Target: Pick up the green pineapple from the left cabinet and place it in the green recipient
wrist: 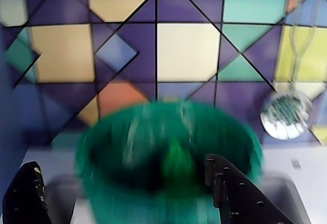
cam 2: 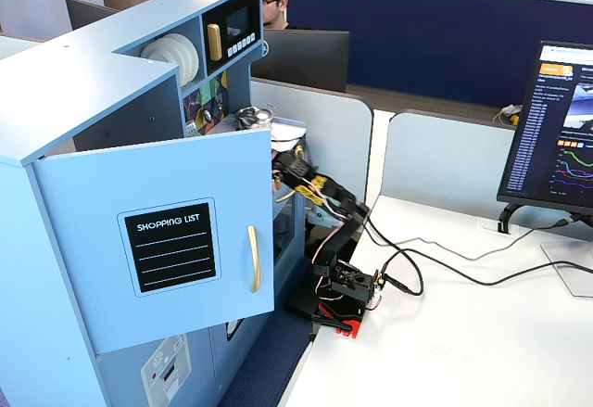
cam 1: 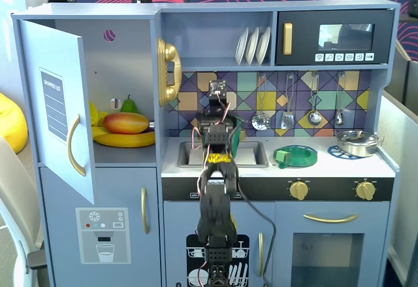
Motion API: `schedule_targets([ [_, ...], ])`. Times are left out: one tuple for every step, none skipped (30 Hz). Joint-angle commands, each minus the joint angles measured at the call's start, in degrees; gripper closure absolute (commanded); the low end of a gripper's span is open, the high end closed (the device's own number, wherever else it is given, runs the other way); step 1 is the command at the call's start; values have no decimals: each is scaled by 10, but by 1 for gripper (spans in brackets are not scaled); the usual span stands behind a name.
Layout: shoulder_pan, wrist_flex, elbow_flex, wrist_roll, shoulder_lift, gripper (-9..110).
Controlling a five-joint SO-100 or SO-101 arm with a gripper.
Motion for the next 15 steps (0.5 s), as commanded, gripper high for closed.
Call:
schedule_targets([
  [-3, 58, 118, -2, 197, 68],
  [-4, 79, 148, 8, 232, 69],
  [-4, 98, 178, 18, 265, 69],
  [-4, 112, 207, 22, 292, 69],
  [-4, 115, 242, 23, 318, 70],
  [-3, 108, 279, 21, 345, 70],
  [0, 106, 315, 21, 367, 70],
  [3, 112, 347, 19, 388, 70],
  [7, 114, 384, 19, 412, 70],
  [12, 116, 417, 23, 433, 70],
  [15, 126, 447, 28, 455, 70],
  [16, 136, 478, 32, 479, 71],
  [18, 142, 509, 39, 503, 71],
  [19, 153, 534, 46, 525, 71],
  [18, 165, 558, 47, 544, 72],
])
